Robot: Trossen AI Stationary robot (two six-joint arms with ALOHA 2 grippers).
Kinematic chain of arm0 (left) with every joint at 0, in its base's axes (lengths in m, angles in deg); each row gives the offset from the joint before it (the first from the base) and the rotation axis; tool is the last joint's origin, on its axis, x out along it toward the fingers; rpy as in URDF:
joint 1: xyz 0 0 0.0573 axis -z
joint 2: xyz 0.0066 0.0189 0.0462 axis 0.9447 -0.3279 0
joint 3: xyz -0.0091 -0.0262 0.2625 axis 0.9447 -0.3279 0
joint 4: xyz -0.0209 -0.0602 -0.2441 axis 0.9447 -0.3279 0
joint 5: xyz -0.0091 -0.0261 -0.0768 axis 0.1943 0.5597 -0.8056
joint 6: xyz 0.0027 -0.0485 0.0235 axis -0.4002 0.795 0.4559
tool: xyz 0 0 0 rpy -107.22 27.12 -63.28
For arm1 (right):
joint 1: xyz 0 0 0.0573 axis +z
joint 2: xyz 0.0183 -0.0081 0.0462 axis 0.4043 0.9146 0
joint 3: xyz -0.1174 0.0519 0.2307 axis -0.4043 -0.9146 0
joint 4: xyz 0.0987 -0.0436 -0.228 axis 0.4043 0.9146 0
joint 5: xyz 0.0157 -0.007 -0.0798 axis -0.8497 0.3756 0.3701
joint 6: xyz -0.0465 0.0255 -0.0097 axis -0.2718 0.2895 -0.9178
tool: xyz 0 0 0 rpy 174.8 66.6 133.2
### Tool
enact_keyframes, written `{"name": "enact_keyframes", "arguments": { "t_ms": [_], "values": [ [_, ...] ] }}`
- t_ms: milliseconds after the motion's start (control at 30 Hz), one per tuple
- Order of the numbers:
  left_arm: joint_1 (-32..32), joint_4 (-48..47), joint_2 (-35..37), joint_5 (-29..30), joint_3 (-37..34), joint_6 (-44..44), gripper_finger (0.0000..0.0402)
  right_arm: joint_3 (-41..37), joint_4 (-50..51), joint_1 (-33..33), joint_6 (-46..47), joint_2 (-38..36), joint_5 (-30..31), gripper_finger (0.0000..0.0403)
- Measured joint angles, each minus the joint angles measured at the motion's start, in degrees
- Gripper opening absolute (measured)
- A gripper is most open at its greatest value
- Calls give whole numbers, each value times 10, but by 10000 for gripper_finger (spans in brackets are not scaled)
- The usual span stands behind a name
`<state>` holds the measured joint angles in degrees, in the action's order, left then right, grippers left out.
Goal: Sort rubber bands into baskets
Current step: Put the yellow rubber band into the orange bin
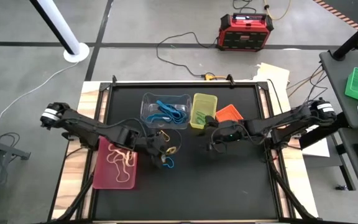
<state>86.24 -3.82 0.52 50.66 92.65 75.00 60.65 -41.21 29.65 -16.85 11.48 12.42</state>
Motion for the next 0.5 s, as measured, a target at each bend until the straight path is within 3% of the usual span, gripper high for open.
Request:
{"name": "enact_keyframes", "arguments": {
  "t_ms": [233,500],
  "values": [
    [-1,85,2,0,1,-44,0,52,-34,12,-30,93,-5,204],
    [-2,97,-2,1,1,-51,0,147,-31,14,-79,208,-5,216]
  ]
}}
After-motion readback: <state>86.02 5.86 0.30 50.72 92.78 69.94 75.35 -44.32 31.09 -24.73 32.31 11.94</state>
